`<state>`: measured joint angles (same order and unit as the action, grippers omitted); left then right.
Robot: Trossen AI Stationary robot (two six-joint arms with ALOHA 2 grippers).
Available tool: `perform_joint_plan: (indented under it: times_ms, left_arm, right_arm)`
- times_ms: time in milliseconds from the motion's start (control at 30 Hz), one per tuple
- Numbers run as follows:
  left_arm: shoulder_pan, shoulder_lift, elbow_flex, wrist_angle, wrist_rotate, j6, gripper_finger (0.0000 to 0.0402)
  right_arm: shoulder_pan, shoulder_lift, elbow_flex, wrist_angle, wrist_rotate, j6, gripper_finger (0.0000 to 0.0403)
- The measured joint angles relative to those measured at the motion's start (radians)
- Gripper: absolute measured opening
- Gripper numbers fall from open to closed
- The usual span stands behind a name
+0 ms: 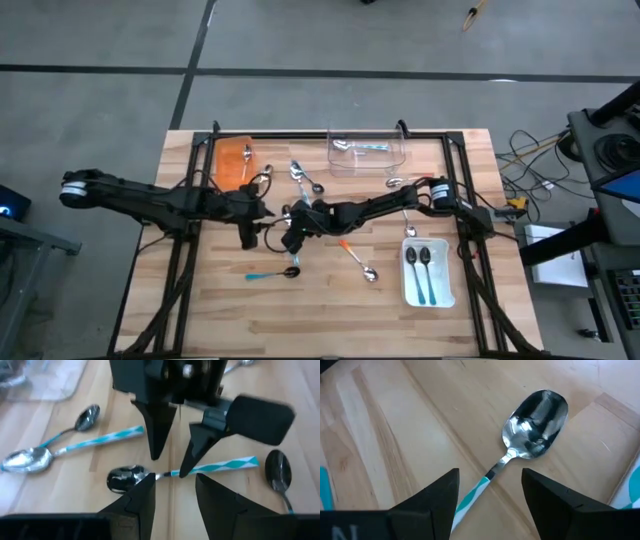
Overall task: Sort silverware by color (type)
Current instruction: Put the blue patterned spoon into the transparent bin
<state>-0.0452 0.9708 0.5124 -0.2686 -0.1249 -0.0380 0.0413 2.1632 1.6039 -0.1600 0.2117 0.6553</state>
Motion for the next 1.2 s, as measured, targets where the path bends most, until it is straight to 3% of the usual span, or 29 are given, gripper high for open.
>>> perform_joint_plan:
  times_ms: [533, 967, 1200]
  left_arm:
    - [0.0, -0.062, 0.002, 0.044, 0.0, 0.005, 0.0121]
    - [0.0, -0.07, 0.002, 0.052, 0.0, 0.008, 0.0121]
    - [0.0, -0.07, 0.002, 0.052, 0.0, 0.007, 0.0121]
  right_arm:
    - [0.022, 0.0, -0.001, 0.003, 0.078, -0.026, 0.0207]
    - [0.031, 0.075, 0.007, 0.042, 0.087, -0.02, 0.0207]
    - [0.03, 0.065, 0.009, -0.01, 0.075, -0.091, 0.0188]
